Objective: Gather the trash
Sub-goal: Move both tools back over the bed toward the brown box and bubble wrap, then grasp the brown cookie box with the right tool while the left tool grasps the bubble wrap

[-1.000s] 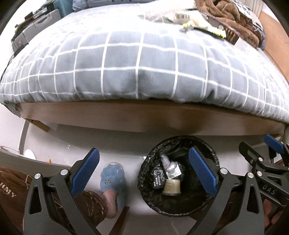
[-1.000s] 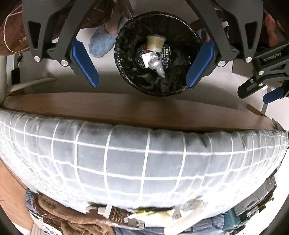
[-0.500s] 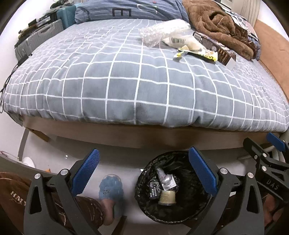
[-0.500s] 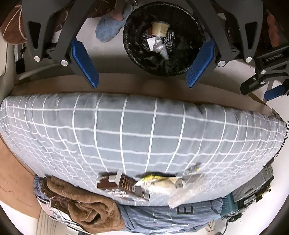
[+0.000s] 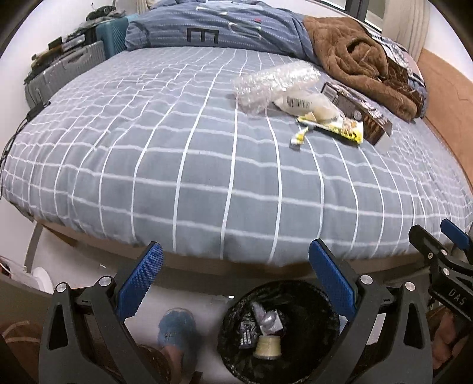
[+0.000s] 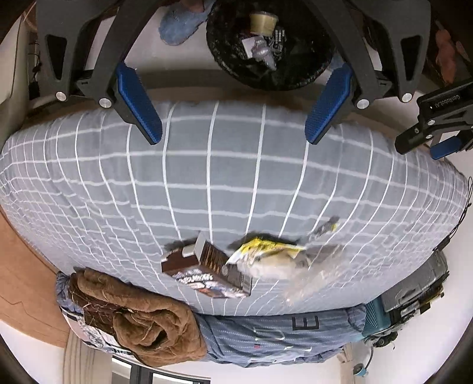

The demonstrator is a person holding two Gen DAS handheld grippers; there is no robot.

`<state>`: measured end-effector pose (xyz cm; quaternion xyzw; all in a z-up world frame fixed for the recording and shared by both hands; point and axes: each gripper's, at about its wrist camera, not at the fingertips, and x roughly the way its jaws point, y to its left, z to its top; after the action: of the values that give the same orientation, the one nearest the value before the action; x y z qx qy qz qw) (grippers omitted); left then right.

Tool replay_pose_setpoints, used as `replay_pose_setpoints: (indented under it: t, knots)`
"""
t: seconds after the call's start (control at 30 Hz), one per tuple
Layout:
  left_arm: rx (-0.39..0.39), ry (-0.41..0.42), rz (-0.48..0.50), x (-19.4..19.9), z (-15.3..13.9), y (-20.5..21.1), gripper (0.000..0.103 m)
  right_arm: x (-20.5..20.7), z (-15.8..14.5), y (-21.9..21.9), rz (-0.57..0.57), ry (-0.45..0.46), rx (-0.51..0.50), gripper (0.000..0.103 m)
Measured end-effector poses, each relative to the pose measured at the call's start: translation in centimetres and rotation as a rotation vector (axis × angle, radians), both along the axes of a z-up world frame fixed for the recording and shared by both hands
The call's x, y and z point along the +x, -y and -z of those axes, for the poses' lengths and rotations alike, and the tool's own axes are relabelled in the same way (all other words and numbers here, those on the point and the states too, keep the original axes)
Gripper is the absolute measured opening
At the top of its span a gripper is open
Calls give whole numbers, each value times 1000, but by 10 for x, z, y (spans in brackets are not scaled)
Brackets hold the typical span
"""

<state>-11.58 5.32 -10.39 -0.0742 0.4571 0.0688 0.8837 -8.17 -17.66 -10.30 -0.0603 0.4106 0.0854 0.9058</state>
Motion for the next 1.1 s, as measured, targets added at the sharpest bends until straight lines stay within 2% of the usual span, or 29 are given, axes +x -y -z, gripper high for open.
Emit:
replay_pose_setpoints:
  t: [0.43, 0.83, 1.1]
  knots:
    - [1, 65, -1, 80, -17, -11, 97, 70, -7, 8, 25, 17, 14, 93]
    - [1, 111, 66, 155, -29, -10, 97, 157, -17, 42, 70, 36, 58, 93]
    - [17, 110, 156, 192, -33, -5, 97, 199, -28, 40, -55, 50, 62, 93]
